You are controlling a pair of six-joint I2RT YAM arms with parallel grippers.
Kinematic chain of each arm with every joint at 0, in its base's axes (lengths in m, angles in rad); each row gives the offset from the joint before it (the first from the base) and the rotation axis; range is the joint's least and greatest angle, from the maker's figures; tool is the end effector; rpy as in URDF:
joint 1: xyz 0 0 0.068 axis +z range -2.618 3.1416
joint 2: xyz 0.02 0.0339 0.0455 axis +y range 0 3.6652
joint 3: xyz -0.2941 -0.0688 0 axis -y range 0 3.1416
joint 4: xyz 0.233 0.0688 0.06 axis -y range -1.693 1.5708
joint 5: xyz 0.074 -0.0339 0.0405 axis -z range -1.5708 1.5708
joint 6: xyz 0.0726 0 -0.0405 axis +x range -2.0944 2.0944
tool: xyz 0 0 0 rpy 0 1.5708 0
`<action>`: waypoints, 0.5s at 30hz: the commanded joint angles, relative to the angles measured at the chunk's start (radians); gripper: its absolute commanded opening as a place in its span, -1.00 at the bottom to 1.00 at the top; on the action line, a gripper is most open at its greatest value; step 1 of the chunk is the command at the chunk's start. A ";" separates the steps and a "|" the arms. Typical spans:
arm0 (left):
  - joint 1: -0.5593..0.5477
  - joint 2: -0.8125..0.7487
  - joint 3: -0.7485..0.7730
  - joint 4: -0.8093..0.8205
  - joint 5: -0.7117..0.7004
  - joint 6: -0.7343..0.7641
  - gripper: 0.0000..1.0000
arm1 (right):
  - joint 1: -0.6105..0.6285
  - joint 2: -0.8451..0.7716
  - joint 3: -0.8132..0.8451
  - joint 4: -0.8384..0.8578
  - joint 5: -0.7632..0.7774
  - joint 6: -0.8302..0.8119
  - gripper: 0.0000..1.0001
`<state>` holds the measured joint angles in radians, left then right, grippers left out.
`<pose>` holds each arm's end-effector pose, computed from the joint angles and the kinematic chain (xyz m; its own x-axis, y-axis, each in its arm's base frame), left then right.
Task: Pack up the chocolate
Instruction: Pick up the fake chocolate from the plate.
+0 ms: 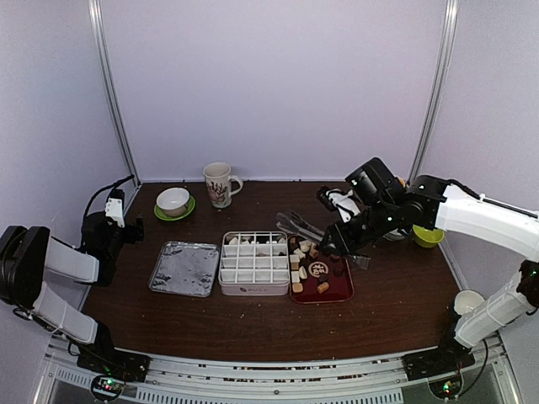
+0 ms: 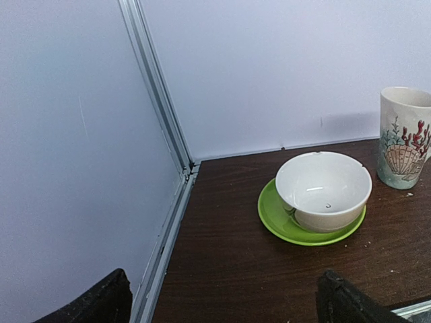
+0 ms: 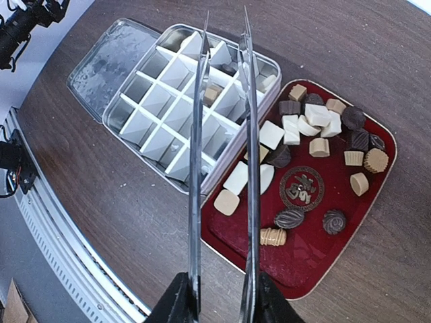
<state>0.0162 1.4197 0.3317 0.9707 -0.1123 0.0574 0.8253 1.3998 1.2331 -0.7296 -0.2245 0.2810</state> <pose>0.2820 0.0127 0.2086 -0.1241 0.0550 -0.9907 -0.1205 0.9902 0.0701 0.1917 0.2315 0.3107 -0.7338 -0.3963 -0.5518 -0.6319 0.6964 0.3402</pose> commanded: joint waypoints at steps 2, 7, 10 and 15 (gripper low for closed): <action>0.008 0.005 -0.005 0.049 0.006 -0.008 0.96 | 0.005 -0.092 -0.050 -0.063 0.102 -0.021 -0.37; 0.007 0.005 -0.005 0.049 0.006 -0.007 0.96 | 0.005 -0.153 -0.095 -0.132 0.173 -0.023 -0.37; 0.008 0.005 -0.005 0.049 0.006 -0.008 0.95 | 0.003 -0.173 -0.113 -0.176 0.209 -0.018 -0.37; 0.008 0.005 -0.005 0.049 0.007 -0.007 0.95 | 0.002 -0.183 -0.138 -0.226 0.247 0.001 -0.36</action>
<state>0.0162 1.4197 0.3317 0.9707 -0.1123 0.0574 0.8253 1.2392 1.1194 -0.8986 -0.0483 0.2680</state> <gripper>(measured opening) 0.978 0.315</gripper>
